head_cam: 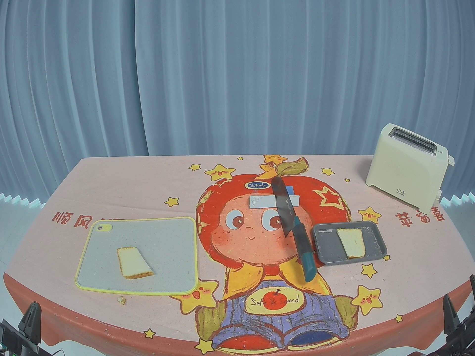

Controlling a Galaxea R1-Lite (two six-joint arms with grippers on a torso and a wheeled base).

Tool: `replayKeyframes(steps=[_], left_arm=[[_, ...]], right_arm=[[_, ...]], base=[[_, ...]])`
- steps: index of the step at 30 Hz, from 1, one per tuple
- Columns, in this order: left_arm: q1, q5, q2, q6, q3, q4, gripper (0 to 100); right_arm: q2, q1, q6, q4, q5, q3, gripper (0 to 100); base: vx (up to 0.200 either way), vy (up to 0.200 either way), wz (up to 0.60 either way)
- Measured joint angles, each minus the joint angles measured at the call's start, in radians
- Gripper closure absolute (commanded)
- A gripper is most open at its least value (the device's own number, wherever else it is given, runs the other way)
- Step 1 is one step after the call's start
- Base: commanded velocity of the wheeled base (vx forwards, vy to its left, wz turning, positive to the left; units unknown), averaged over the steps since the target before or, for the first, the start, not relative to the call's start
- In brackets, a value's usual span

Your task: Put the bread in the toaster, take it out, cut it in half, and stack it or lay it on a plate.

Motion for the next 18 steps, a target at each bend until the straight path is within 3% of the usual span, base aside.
replayKeyframes(steps=[6,7,18], left_arm=[[0.000,0.000,0.000,0.000,0.000,0.000,100],[0.000,-0.002,0.000,0.000,0.000,0.000,0],[-0.001,-0.001,0.000,0.000,0.000,0.001,0]], right_arm=[[0.000,0.000,0.000,0.000,0.000,0.000,0],[0.000,0.000,0.000,0.000,0.000,0.000,0],[0.000,0.000,0.000,0.000,0.000,0.000,0]], base=[[0.000,0.000,0.00],[0.000,0.000,0.00],[0.000,0.000,0.00]])
